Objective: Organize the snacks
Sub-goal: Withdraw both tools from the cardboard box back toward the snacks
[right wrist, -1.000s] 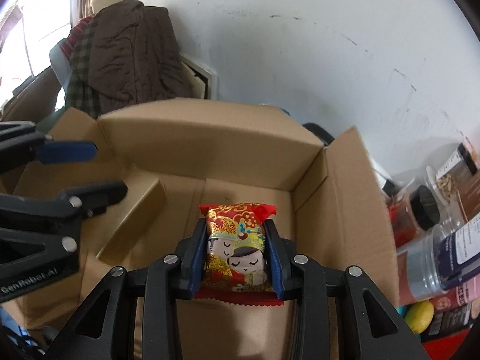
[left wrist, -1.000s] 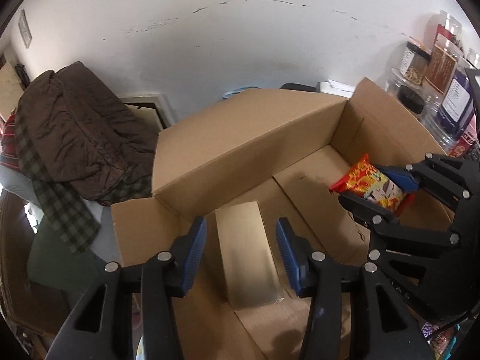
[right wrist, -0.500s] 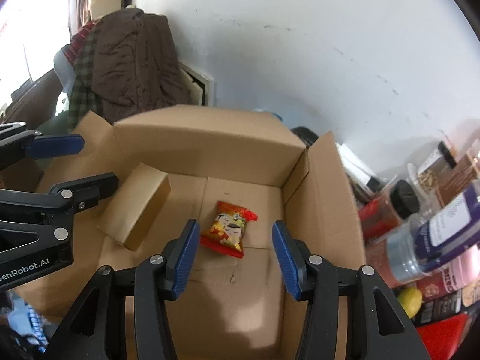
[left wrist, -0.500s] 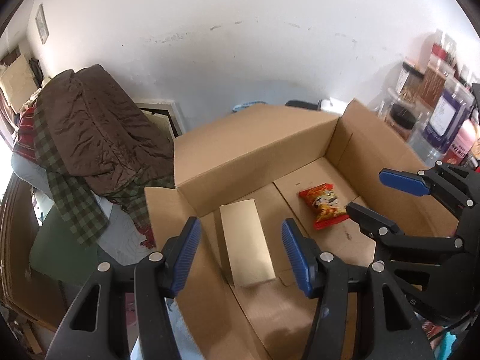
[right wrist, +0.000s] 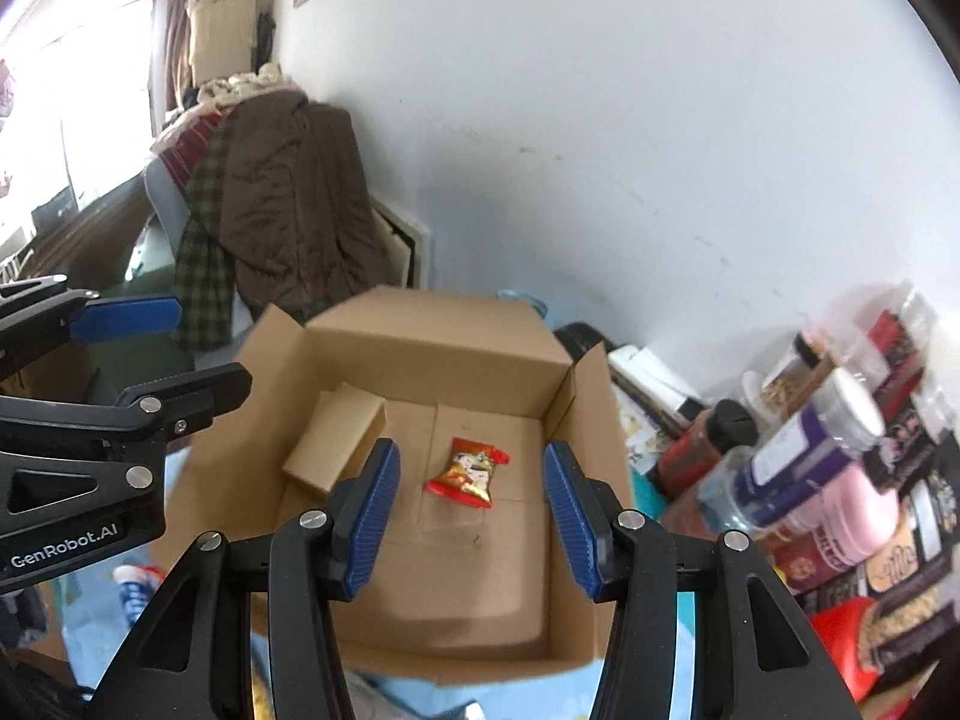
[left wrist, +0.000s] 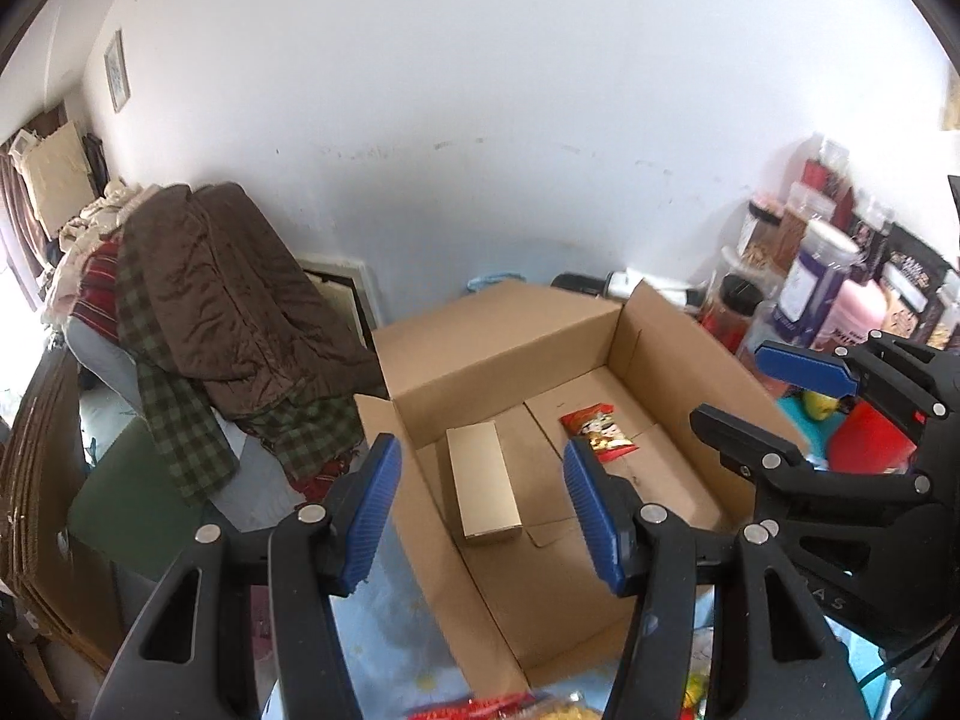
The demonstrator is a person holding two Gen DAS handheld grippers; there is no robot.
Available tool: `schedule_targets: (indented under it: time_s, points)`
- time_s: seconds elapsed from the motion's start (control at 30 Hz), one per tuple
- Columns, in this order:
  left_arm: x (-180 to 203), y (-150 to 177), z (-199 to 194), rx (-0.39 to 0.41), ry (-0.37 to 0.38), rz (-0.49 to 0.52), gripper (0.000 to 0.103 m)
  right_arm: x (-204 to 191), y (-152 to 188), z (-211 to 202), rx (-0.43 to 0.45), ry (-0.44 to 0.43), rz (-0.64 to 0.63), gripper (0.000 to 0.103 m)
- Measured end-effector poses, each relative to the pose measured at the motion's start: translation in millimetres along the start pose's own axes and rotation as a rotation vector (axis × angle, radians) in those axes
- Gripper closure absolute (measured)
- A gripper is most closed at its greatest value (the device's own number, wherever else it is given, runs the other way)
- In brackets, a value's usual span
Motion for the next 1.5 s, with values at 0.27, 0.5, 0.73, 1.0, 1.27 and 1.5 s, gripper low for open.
schedule_targets:
  time_s: [0.27, 0.5, 0.73, 1.0, 1.27, 1.5]
  points:
    - [9.4, 5.3, -57.1, 0.078, -0.001, 0.004, 0.047, -2.6, 5.9, -59.7, 0.073, -0.003, 0.006, 0.053]
    - [23.0, 18.1, -100.4, 0.13, 0.011, 0.011, 0.047, -2.0, 20.6, -107.8, 0.126, -0.009, 0.018, 0.053]
    - [36.5, 37.8, -134.4, 0.17, 0.026, 0.015, 0.031, -3.0, 42.6, -144.9, 0.168, -0.014, 0.019, 0.046]
    - [50.7, 63.8, -161.9, 0.209, 0.05, 0.021, 0.026, -1.6, 74.9, -176.8, 0.195, -0.023, 0.041, 0.038]
    - [67.1, 89.6, -180.9, 0.226, 0.084, 0.039, 0.026, -1.9, 106.3, -196.5, 0.201, -0.033, 0.065, 0.036]
    - [73.8, 110.9, -186.1, 0.224, 0.113, 0.034, 0.026, -5.6, 133.1, -203.2, 0.203, -0.04, 0.083, 0.036]
Point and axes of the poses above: each gripper's, at about its wrist camera, not at the fingertips, and z roughly the way its jaws point, x to its right, y to its underside, the point moved 4 cm from there along z, roughly the way its jaws point, and after that the axes turned 13 degrees about z, right-handed, at the moved point
